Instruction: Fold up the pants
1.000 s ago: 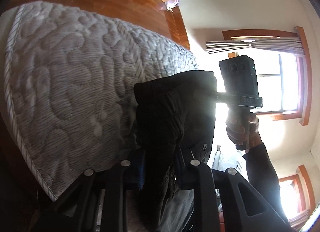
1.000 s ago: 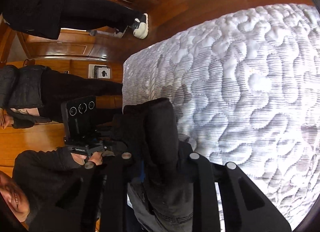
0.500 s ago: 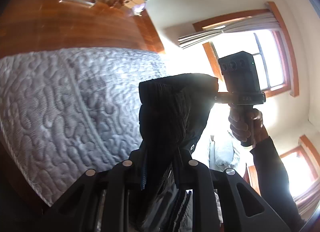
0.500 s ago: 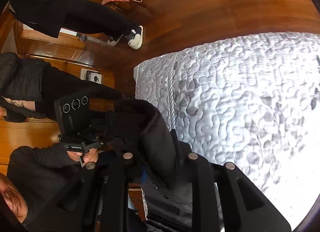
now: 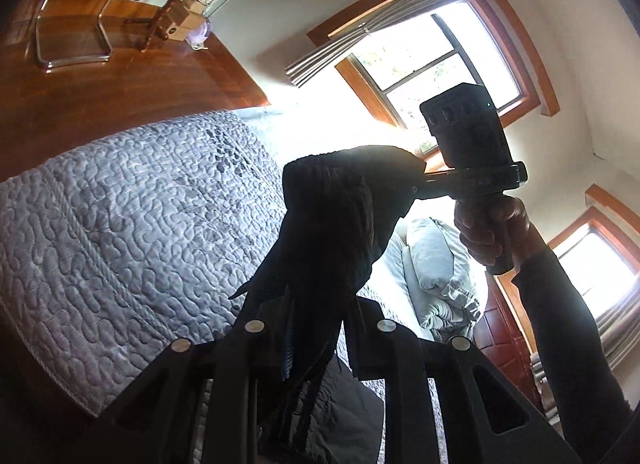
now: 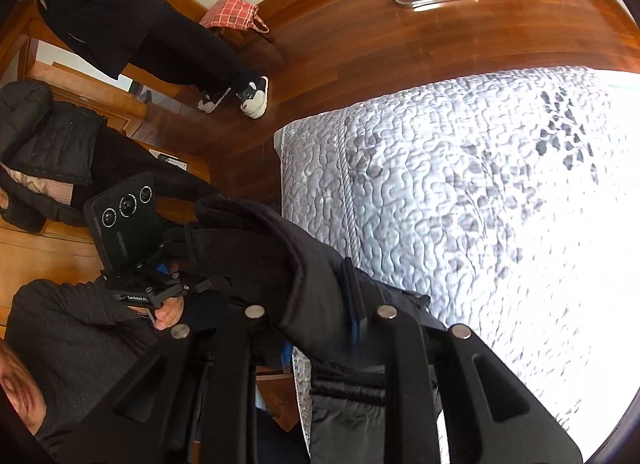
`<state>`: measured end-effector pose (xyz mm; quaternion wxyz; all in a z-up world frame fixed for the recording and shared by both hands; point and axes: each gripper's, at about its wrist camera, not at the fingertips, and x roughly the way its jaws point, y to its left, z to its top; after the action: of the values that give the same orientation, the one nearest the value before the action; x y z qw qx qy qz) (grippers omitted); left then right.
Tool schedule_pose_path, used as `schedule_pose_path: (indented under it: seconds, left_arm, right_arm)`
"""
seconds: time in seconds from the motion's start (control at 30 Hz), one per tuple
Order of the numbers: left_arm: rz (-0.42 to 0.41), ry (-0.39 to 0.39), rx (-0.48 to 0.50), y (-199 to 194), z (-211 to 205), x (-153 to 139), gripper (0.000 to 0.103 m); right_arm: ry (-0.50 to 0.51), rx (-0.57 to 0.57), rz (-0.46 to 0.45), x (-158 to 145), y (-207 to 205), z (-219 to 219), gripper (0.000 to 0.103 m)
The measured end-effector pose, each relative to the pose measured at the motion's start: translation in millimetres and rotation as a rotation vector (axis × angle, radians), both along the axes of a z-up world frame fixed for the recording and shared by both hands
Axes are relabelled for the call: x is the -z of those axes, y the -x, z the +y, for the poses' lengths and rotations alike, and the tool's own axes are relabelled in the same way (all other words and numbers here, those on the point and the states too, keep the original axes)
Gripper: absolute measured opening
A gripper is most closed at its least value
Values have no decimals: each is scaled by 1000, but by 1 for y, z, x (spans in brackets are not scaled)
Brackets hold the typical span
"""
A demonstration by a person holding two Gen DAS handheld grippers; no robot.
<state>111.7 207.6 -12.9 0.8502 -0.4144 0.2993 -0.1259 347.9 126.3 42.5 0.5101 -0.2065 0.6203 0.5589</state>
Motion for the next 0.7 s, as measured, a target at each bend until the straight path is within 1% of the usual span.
schedule_pose_path:
  seconds: [0.1, 0.17, 0.4, 0.6, 0.7]
  left_arm:
    - [-23, -37, 29, 9, -25, -16, 20]
    - [-36, -65, 52, 13, -44, -26, 20]
    - [-74, -147, 145, 25, -112, -44, 20]
    - [-85, -188, 223, 34, -171, -48, 20]
    - [-74, -204, 259, 39, -200, -45, 20]
  right_arm:
    - [-14, 18, -22, -16, 8, -31, 19]
    - [-24, 30, -35, -22, 16, -52, 19]
    - [-38, 68, -75, -44, 36, -136, 19]
    - [-32, 117, -89, -43, 56, -205, 19]
    - [-25, 138, -90, -36, 65, -236, 19]
